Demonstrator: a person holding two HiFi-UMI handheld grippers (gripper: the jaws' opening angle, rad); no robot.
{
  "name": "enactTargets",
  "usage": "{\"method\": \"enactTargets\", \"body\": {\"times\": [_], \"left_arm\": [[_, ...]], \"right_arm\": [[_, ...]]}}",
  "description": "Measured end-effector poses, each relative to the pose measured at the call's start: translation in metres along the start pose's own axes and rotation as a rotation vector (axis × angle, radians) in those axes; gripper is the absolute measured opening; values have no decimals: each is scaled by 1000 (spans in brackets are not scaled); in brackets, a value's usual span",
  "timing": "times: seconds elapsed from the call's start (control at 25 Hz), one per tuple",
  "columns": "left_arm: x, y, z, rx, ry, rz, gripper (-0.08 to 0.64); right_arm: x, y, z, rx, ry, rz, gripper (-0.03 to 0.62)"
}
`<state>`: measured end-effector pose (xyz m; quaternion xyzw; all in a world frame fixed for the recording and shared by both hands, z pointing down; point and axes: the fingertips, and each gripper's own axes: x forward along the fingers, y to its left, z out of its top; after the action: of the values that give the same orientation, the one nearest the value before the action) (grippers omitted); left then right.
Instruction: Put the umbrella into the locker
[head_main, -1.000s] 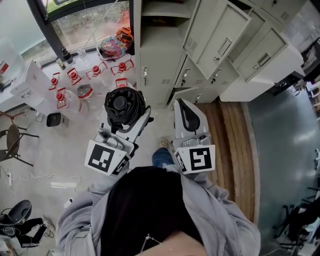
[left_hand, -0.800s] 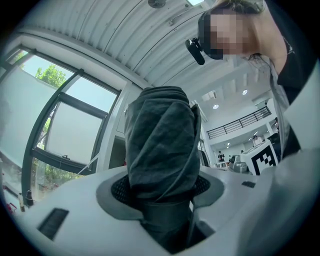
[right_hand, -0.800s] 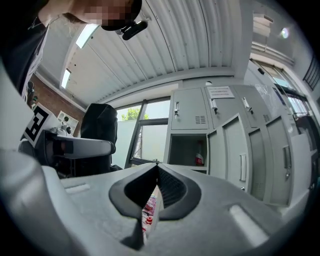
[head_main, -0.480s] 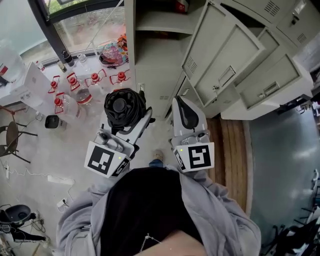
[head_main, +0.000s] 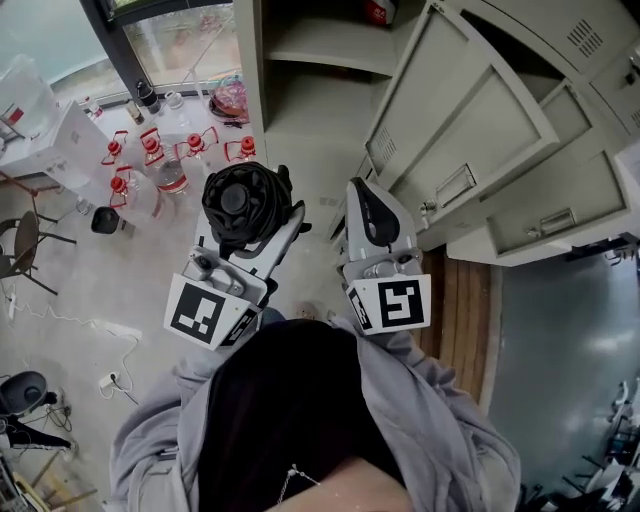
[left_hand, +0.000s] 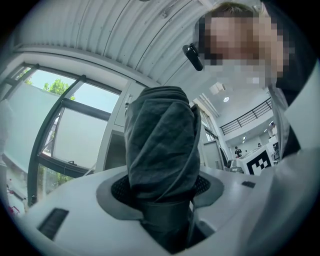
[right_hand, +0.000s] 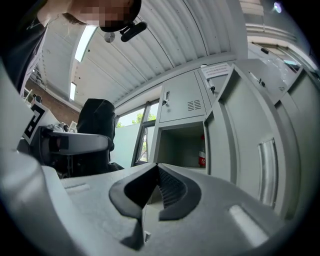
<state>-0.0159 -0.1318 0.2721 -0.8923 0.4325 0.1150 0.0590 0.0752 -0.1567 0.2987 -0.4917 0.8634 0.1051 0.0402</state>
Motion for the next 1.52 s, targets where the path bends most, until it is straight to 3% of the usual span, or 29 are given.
{"method": "enactTargets", "body": {"times": [0.44,0.8,1.24,1.4,1.52], "left_arm": [[42,27,-6,-2,-35,18,247],[89,61,3,3,-70,-81,247],[138,98,15,48,-123,-181,247],[149,105,20,60,-151,-219,247],[155,108,26,72,-174,-230,247]], "right_arm": [[31,-16,-24,-3,52,45,3],[75,-41,-30,-10,80,-31,5],[123,-45,-46,-4,107,-44,4],[137,-33,-53,-9,117,-2,3],[144,-13,-68,4,177,99,3]]}}
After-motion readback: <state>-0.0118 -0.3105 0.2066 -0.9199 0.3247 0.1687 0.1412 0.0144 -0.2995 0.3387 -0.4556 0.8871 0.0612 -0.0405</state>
